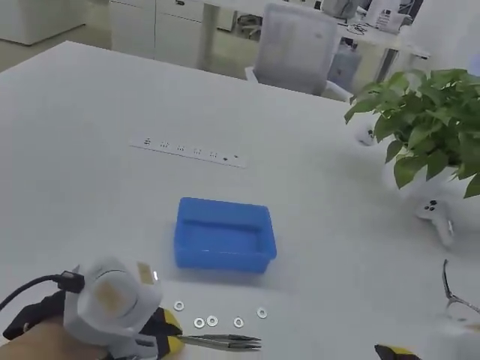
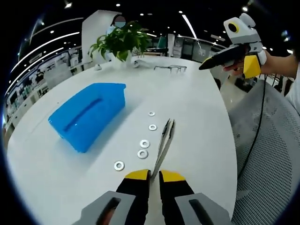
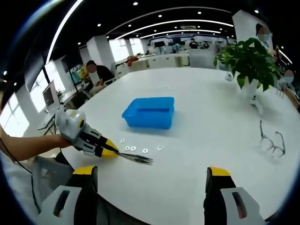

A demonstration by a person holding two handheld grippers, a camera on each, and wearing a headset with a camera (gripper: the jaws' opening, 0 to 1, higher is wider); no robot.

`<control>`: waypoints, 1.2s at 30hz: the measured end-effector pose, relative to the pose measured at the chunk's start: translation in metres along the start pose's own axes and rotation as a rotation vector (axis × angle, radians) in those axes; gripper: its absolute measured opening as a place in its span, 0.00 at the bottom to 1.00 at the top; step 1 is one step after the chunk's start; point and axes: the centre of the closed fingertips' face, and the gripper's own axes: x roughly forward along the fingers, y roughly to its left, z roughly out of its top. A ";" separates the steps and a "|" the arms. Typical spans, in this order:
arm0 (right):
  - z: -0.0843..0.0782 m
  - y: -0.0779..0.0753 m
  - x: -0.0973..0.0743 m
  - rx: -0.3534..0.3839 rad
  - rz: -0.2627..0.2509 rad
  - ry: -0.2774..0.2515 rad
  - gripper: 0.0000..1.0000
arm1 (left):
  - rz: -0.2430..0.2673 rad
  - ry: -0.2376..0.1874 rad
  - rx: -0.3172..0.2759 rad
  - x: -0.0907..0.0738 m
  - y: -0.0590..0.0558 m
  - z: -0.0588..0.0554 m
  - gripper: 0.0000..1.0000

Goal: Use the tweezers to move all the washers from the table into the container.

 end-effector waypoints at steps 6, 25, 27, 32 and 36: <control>0.001 0.008 0.001 -0.019 0.011 0.005 0.95 | 0.007 0.014 0.065 -0.002 -0.007 -0.001 0.00; 0.005 0.051 0.010 -0.136 0.163 0.034 0.83 | 0.037 -0.103 0.096 -0.054 -0.037 0.049 0.00; 0.000 0.057 0.015 -0.162 0.177 0.052 0.81 | 0.042 -0.119 0.110 -0.058 -0.044 0.054 0.00; -0.013 0.076 0.023 -0.224 0.253 0.098 0.66 | 0.024 -0.134 0.130 -0.066 -0.062 0.061 0.00; -0.019 0.089 0.028 -0.237 0.307 0.103 0.47 | 0.012 -0.131 0.152 -0.070 -0.072 0.064 0.00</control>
